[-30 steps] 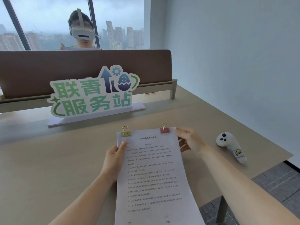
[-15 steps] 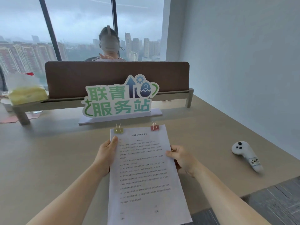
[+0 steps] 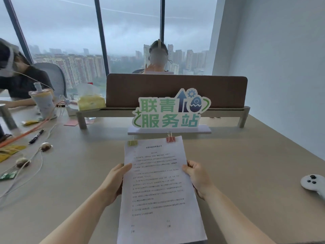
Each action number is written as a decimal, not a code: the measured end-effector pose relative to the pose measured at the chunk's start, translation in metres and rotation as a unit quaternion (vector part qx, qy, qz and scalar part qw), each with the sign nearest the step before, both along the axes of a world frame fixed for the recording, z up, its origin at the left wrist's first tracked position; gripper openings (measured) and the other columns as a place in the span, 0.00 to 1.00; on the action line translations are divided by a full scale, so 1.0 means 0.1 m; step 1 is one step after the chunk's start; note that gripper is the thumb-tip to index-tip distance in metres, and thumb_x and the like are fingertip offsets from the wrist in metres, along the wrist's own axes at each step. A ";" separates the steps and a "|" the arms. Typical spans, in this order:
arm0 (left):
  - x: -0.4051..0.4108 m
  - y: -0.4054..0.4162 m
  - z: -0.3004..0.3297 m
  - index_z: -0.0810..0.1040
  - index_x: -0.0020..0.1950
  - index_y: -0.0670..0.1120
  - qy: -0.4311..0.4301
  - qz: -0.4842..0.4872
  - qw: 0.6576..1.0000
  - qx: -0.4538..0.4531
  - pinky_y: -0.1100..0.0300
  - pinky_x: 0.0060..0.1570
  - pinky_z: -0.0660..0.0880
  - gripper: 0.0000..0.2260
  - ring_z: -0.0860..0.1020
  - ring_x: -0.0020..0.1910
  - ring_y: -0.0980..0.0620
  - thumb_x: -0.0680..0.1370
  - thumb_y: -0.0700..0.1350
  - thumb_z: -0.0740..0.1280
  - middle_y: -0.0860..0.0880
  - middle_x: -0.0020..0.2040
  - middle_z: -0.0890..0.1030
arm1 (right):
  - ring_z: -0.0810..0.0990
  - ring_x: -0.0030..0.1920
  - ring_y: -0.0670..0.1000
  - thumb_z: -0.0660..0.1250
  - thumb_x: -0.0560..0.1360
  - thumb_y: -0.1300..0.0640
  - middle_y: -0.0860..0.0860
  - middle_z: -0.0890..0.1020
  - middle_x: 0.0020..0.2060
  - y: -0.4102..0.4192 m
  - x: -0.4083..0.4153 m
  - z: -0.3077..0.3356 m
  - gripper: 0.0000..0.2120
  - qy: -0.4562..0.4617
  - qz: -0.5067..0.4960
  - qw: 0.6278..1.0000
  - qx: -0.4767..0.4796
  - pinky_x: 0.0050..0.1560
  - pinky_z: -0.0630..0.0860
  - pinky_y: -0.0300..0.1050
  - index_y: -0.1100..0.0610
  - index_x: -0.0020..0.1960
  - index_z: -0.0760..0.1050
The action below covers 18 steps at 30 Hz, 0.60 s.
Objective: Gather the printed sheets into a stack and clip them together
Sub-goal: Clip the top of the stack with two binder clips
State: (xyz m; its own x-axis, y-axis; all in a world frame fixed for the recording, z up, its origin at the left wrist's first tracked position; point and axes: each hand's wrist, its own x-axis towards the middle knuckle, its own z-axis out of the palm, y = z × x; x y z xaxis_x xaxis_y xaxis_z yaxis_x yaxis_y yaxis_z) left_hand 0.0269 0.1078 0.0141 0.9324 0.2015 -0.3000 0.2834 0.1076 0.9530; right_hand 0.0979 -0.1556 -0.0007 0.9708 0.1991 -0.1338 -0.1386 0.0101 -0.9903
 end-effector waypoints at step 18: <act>-0.10 0.95 -0.15 0.78 0.52 0.43 -0.008 0.138 0.987 0.085 0.46 0.41 0.83 0.04 0.85 0.41 0.39 0.78 0.39 0.68 0.40 0.45 0.85 | 0.84 0.43 0.58 0.63 0.78 0.54 0.58 0.86 0.46 1.36 0.27 -0.15 0.11 -0.031 0.020 0.996 -0.079 0.48 0.80 0.56 0.60 0.47 0.80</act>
